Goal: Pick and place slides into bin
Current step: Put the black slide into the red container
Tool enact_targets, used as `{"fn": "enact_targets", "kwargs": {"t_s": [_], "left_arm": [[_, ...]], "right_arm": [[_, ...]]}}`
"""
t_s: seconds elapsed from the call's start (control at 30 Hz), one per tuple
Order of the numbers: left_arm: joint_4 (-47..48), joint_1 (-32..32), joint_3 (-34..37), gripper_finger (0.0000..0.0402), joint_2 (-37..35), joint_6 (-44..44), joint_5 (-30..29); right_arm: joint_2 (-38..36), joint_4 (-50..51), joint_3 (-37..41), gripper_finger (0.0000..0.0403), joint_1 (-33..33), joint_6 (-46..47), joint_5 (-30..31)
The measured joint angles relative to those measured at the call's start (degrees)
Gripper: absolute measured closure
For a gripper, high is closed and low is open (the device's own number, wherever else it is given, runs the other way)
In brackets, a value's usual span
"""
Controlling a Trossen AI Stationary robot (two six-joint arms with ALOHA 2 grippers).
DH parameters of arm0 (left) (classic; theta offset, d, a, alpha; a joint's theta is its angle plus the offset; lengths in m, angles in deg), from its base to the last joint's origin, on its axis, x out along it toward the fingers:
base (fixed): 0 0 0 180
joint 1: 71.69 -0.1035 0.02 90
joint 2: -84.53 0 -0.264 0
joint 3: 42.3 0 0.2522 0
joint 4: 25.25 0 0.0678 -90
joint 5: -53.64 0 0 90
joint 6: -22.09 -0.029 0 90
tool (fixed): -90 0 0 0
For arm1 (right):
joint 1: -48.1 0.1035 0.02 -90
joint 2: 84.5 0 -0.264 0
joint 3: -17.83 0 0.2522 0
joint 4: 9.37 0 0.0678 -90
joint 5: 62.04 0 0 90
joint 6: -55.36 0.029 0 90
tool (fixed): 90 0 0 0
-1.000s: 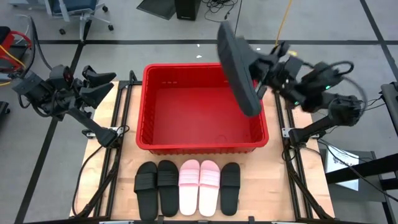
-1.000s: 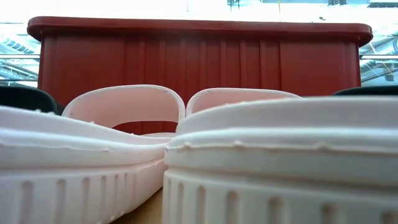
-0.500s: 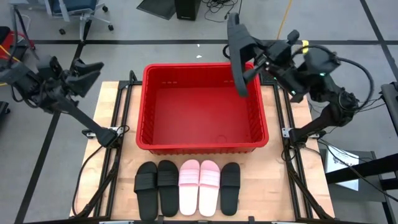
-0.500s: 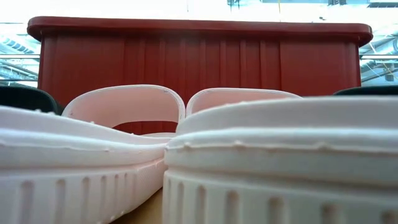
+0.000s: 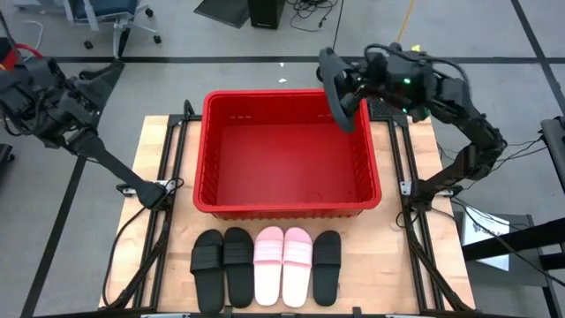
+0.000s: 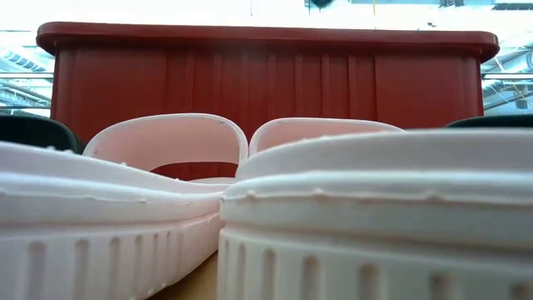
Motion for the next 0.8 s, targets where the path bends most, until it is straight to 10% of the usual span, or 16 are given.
{"fn": "enact_targets", "kwargs": {"t_s": [0.8], "left_arm": [[0.6,-0.1,-3.6,0.0188,7.1,1.6,-4.1]], "right_arm": [[11.3,16.0,11.2,0.0399,-4.4,-8.2,-1.2]]}}
